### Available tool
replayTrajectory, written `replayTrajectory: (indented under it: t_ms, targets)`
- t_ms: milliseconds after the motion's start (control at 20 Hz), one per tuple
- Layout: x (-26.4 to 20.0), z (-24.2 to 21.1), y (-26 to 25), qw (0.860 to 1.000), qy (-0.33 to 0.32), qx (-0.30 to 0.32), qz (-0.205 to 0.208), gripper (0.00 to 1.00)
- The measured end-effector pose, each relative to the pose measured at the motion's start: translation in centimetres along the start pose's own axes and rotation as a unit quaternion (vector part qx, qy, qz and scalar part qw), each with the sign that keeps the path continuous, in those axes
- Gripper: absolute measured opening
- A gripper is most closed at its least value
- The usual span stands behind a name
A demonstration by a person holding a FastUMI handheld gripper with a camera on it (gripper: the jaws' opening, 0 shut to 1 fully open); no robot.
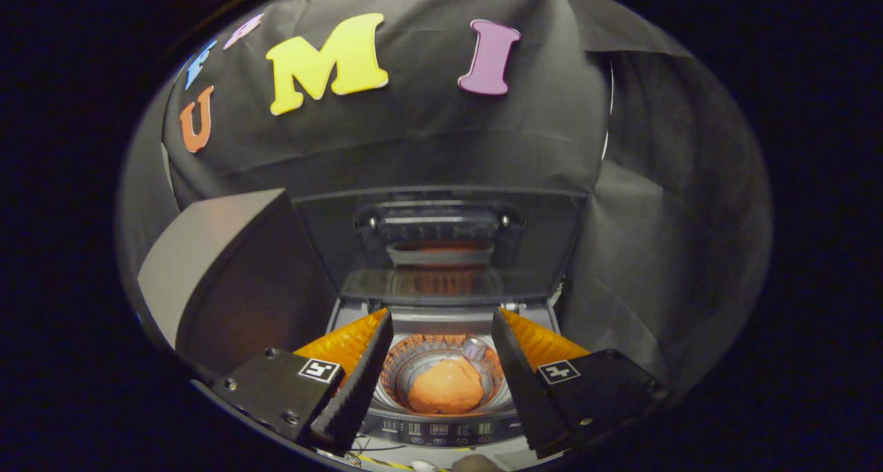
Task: Put the clothes into the washing machine and then close the washing machine lid.
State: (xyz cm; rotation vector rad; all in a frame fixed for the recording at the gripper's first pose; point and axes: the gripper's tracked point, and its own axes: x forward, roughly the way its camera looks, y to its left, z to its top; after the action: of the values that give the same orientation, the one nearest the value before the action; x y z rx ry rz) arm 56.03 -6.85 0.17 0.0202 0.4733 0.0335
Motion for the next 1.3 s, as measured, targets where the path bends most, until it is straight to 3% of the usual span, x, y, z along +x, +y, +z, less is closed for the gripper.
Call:
replayTrajectory:
  t_ms: [350,700,1300]
  targets:
    - [-0.9,7.2,1.0,0.998,-0.056,-0.006,0.001,0.90]
    - [0.5,11.0,1.5,0.998,-0.069,-0.008,-0.003,0.94]
    - [10.0,13.2,2.2,1.000,-0.010,0.008,-0.026,0.94]
